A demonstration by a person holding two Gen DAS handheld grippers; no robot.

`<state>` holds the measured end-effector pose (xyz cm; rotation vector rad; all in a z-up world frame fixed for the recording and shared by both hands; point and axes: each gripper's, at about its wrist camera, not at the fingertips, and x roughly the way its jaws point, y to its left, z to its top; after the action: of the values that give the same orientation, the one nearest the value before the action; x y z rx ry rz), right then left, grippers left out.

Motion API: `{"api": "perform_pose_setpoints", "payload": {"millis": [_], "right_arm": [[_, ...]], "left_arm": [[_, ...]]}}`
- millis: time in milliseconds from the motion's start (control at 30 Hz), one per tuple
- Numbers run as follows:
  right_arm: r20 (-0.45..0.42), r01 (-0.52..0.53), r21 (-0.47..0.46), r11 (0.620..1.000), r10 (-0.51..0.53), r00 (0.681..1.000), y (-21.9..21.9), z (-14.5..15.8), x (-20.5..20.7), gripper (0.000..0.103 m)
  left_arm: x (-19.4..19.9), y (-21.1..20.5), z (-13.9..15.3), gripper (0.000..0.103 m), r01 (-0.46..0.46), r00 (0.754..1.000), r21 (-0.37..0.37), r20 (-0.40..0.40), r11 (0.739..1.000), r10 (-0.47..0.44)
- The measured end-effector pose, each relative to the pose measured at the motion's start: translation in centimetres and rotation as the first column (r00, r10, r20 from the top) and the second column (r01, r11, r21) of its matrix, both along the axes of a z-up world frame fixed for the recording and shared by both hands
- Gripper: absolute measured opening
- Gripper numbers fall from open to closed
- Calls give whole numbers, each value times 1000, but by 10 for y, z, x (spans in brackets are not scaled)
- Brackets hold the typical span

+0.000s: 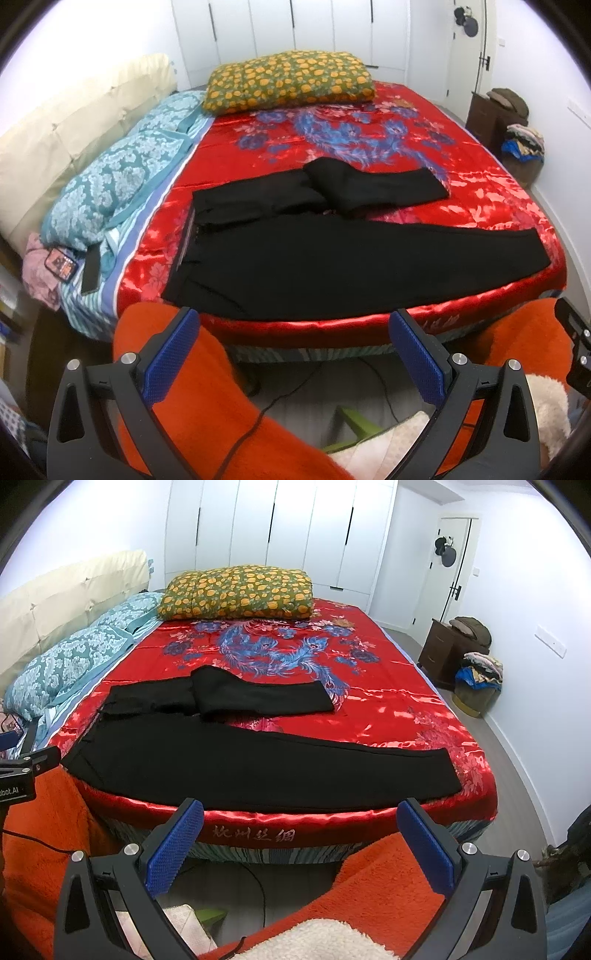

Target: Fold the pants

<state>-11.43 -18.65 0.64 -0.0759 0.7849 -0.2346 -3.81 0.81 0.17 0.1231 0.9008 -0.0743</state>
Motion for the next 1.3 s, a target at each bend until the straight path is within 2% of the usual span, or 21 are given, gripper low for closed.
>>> {"api": "perform_pose_setpoints", "payload": {"millis": [833, 1033, 1133, 1300], "right_arm": [[5, -38, 25, 999, 38, 999, 4, -2, 3, 103], [43, -81, 47, 996, 79, 996, 7, 3, 1, 103], [60, -151, 106, 983, 145, 988, 8, 2, 2, 103], [9, -230, 316, 920, 239, 971, -6, -15, 29, 103]], "left_arm": [[1, -2, -4, 102, 0, 1000, 21, -14, 1000, 1], [5, -3, -6, 102, 17, 1000, 4, -20, 1000, -17], [9, -3, -8, 102, 33, 999, -10, -27, 999, -34], [30, 3, -7, 102, 47, 999, -40, -5, 998, -47]]}}
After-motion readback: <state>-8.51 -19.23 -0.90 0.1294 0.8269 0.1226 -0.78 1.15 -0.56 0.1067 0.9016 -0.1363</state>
